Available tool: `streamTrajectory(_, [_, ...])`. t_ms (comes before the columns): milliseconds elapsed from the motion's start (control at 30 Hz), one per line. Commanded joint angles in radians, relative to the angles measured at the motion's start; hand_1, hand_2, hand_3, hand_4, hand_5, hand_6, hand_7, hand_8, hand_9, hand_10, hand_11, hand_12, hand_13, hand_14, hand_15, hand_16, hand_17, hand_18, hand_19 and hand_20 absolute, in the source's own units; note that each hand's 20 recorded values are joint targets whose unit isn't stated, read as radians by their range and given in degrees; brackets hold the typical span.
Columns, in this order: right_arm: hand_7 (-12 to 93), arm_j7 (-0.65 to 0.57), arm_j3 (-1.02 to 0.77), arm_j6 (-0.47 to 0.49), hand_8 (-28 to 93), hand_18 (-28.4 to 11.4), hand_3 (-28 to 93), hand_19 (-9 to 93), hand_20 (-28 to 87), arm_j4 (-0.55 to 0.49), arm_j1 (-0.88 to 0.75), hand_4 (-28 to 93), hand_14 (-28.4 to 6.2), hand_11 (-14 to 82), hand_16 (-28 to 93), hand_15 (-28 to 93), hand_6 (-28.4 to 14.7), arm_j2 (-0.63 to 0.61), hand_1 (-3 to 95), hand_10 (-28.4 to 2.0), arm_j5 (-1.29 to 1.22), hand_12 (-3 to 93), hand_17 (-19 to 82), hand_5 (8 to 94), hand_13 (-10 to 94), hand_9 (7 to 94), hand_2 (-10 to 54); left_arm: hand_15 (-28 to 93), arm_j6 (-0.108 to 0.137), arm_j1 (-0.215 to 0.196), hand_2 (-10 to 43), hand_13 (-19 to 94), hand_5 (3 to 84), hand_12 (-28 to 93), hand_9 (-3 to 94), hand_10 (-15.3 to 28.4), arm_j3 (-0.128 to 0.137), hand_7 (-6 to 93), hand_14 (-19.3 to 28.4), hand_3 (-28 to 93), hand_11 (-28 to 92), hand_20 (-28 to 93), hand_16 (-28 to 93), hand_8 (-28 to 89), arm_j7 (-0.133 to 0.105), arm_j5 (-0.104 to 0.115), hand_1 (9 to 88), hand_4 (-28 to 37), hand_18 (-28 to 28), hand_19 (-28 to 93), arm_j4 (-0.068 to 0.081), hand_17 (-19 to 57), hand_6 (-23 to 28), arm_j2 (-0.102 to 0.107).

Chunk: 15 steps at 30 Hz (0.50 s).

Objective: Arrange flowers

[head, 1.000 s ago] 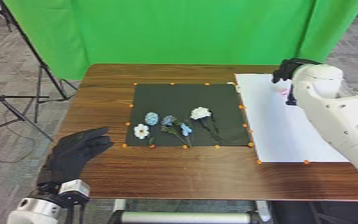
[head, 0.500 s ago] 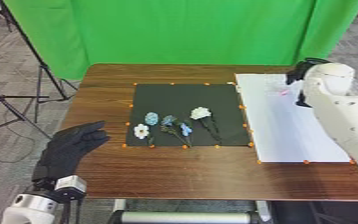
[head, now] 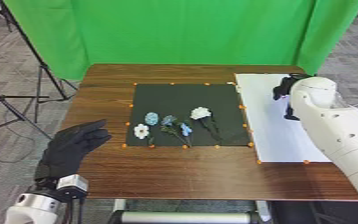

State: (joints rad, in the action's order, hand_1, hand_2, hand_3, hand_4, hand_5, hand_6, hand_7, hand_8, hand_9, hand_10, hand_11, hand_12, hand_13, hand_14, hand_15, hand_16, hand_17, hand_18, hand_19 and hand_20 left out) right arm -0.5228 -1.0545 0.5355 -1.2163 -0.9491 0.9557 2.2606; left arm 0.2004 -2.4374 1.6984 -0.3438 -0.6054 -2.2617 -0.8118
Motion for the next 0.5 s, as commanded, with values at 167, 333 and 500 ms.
streamTrajectory(167, [18, 0.005, 0.016, 0.003, -13, -19.1, 89, 70, 16, -0.008, -0.033, -27, -11.5, 21.8, 13, 84, -4.5, -0.002, 31.5, -15.8, 0.075, 15.8, 14, 50.4, 58, 53.9, -1.2, 64, -0.029, 0.004, 4.9, 30, 53.2, 11, 44.0, 23.0, -0.001, 14.8, 27.6, 79, 44, 14, -14, -9, 0.027, -0.019, 29.7, -15.9, 20.8, 60, 0.005, -9.2, 16.4, -0.032])
streamTrajectory(333, [20, -0.027, 0.005, 0.012, -14, -18.6, 88, 71, 14, -0.011, -0.055, -28, -10.6, 26.6, 14, 82, -3.7, -0.004, 36.7, -14.6, 0.086, 15.9, 16, 53.3, 60, 58.7, -4.8, 64, -0.024, 0.002, 4.9, 30, 53.2, 11, 44.0, 23.0, -0.001, 14.8, 27.6, 79, 44, 14, -14, -9, 0.018, -0.014, 29.7, -15.9, 20.8, 60, 0.004, -9.2, 16.4, -0.024])
streamTrajectory(500, [24, -0.055, -0.018, -0.002, -15, -18.2, 84, 73, 11, -0.033, -0.105, -28, -7.9, 29.0, 22, 78, -2.4, -0.004, 44.6, -11.9, 0.065, 21.2, 18, 59.4, 63, 66.0, -9.3, 64, -0.027, 0.0, 4.9, 30, 53.3, 11, 44.0, 22.9, 0.0, 14.7, 27.6, 79, 44, 14, -14, -9, 0.028, -0.017, 29.8, -15.9, 20.9, 60, 0.004, -9.2, 16.4, -0.033])
